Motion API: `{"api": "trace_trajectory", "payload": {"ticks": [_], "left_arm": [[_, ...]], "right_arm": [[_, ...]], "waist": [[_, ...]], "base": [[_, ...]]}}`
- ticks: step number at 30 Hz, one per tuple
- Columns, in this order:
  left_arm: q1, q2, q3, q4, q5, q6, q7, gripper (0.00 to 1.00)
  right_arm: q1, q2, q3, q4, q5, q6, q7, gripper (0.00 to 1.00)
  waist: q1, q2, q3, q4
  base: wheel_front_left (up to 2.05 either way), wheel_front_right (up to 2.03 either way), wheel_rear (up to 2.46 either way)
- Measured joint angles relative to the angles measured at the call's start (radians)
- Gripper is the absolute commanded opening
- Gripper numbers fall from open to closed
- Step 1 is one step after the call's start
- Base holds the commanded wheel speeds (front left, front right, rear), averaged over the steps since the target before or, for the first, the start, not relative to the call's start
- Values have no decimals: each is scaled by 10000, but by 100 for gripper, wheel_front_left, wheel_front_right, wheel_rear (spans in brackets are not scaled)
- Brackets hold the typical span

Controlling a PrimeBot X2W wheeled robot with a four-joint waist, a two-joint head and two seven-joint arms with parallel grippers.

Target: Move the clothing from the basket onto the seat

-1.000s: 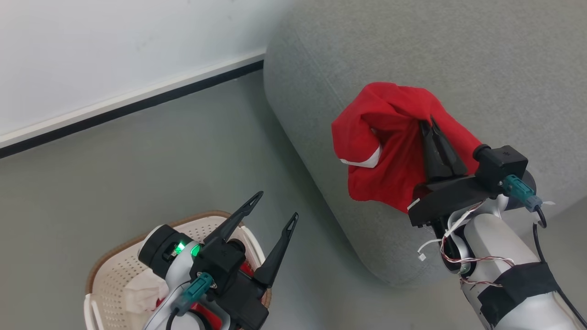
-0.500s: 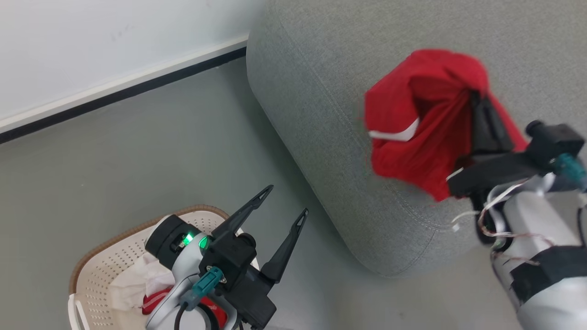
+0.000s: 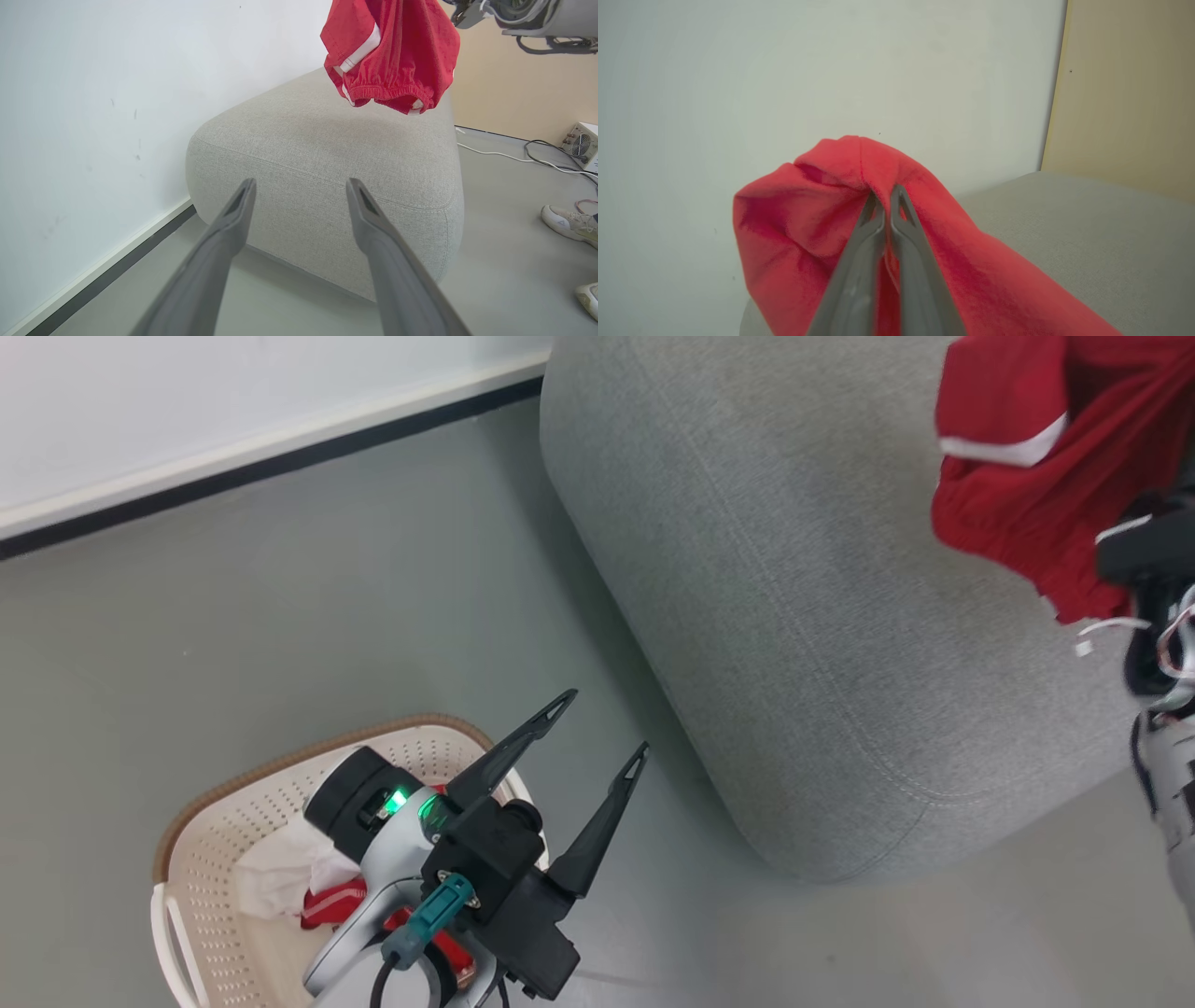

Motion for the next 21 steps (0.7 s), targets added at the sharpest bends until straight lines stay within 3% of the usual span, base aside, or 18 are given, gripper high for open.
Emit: {"api": "trace_trajectory", "payload": {"ticks": [15, 21], "left_arm": [[-957, -54, -226, -658, 242, -171, 100, 100], [-1256, 19, -219, -886, 314, -174, 174, 100]], "right_arm": [[-1645, -1229, -1411, 880, 384, 27, -2, 0], [-1964, -1294, -1498, 1231, 382, 188, 0, 0]], "waist": [[1, -1, 1257, 715], [1, 0, 1891, 976]], "base": [[0, 0, 0], [0, 0, 0]]}}
